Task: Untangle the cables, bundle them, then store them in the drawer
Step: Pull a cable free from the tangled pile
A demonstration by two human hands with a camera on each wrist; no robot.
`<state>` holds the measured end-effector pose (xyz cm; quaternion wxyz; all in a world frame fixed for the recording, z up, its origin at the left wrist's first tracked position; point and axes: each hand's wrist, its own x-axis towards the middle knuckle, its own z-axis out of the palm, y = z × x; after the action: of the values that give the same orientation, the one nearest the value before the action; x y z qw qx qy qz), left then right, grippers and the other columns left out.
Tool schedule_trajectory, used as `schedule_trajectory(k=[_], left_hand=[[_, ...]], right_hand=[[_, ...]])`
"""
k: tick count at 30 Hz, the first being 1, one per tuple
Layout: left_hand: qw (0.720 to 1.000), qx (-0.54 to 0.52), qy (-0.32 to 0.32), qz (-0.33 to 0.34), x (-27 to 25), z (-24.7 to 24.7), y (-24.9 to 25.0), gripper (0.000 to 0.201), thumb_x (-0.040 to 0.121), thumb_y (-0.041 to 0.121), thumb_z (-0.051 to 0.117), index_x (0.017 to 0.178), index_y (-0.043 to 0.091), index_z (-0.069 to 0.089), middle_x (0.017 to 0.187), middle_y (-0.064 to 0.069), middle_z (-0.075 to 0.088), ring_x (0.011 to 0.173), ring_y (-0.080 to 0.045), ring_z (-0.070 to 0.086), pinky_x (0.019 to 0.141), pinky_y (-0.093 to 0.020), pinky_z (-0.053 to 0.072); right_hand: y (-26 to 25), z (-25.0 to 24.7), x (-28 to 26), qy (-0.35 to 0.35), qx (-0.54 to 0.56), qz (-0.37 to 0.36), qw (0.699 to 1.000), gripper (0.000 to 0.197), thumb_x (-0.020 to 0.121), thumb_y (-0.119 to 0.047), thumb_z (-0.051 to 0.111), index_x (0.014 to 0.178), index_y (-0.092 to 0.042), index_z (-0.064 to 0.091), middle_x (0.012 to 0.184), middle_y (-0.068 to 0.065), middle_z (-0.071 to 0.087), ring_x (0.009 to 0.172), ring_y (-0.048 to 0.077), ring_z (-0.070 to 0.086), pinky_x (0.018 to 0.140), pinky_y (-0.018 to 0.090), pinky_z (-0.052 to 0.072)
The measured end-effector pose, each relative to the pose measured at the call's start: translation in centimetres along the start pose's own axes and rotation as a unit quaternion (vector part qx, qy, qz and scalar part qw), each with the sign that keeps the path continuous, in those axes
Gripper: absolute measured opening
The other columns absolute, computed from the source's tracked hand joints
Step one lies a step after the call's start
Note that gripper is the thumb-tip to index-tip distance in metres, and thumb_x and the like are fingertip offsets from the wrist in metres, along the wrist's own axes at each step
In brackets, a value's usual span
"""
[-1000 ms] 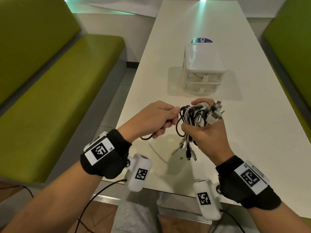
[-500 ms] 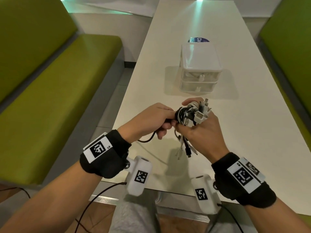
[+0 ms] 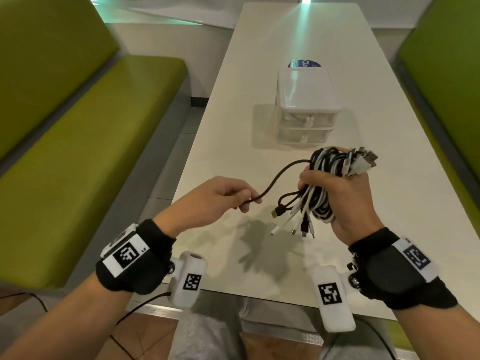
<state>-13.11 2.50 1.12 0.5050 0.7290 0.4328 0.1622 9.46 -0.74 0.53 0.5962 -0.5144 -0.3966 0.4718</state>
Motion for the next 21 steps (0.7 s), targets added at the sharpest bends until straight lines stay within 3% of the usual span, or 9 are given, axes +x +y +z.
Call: schedule_trajectory(k=[3,6,9,11,15,18,21], left_hand=[[0.996,-0.079,0.041,0.03,-0.2,0.7,-0.1,0.032,0.103,0.018,0.039,0.105,0.008,0.069,0.077,0.001,0.058,0.079,-0.015,0.06,0.08,-0.031,0.053],[0.981,-0.149,0.11,0.058,0.0,1.5,0.6,0.031,0.103,0.016,0.039,0.111,0.005,0.067,0.074,0.005,0.057,0.078,-0.022,0.059,0.083,-0.035,0.058],[0.969,-0.174,0.165,0.056,1.1,3.0,1.8,0.027,0.102,0.015,0.043,0.105,0.004,0.067,0.075,-0.007,0.053,0.069,-0.018,0.057,0.069,-0.043,0.061],[0.969,-0.149,0.193,0.042,2.0,3.8,2.2,0.023,0.101,0.019,0.047,0.096,0.008,0.066,0.075,-0.008,0.056,0.062,-0.018,0.06,0.057,-0.038,0.059],[0.981,-0.055,0.183,0.041,3.1,4.6,2.4,0.026,0.101,0.028,0.047,0.086,0.012,0.063,0.071,-0.002,0.061,0.054,-0.017,0.064,0.041,-0.026,0.049],[0.986,-0.026,0.163,0.028,3.0,5.0,2.6,0.034,0.101,0.034,0.045,0.086,0.006,0.059,0.07,-0.005,0.063,0.045,-0.008,0.06,0.033,-0.014,0.035],[0.987,-0.04,0.153,0.013,3.1,4.8,2.6,0.042,0.099,0.041,0.045,0.084,0.004,0.058,0.069,-0.006,0.061,0.053,-0.017,0.064,0.037,-0.02,0.041]], right_hand=[[0.3,-0.3,0.1,0.022,0.032,0.037,0.999,0.012,0.073,0.01,0.065,0.071,-0.001,0.059,0.068,0.021,0.059,0.063,0.03,0.059,0.062,0.039,0.05],[0.4,-0.3,0.1,0.024,0.058,0.066,0.996,0.007,0.074,0.008,0.065,0.078,0.004,0.061,0.068,0.019,0.058,0.062,0.028,0.059,0.061,0.037,0.049],[0.6,0.4,-0.2,0.003,0.033,0.062,0.998,0.011,0.074,0.008,0.066,0.084,0.009,0.06,0.072,0.022,0.059,0.065,0.029,0.061,0.062,0.037,0.05],[0.7,0.9,-0.4,-0.006,0.026,0.051,0.998,0.016,0.074,0.007,0.068,0.087,0.01,0.059,0.075,0.022,0.061,0.066,0.029,0.062,0.065,0.039,0.052],[0.3,1.5,-1.0,-0.027,-0.023,0.015,0.999,0.031,0.07,0.011,0.071,0.096,0.001,0.057,0.078,0.02,0.066,0.068,0.029,0.066,0.068,0.043,0.057],[0.1,1.7,-1.4,-0.039,-0.056,0.006,0.998,0.037,0.069,0.011,0.074,0.099,-0.005,0.058,0.081,0.014,0.069,0.074,0.027,0.07,0.069,0.04,0.059],[0.1,1.8,-1.5,-0.035,-0.05,0.004,0.998,0.041,0.07,0.012,0.073,0.104,-0.004,0.056,0.084,0.01,0.069,0.076,0.023,0.071,0.067,0.036,0.059]])
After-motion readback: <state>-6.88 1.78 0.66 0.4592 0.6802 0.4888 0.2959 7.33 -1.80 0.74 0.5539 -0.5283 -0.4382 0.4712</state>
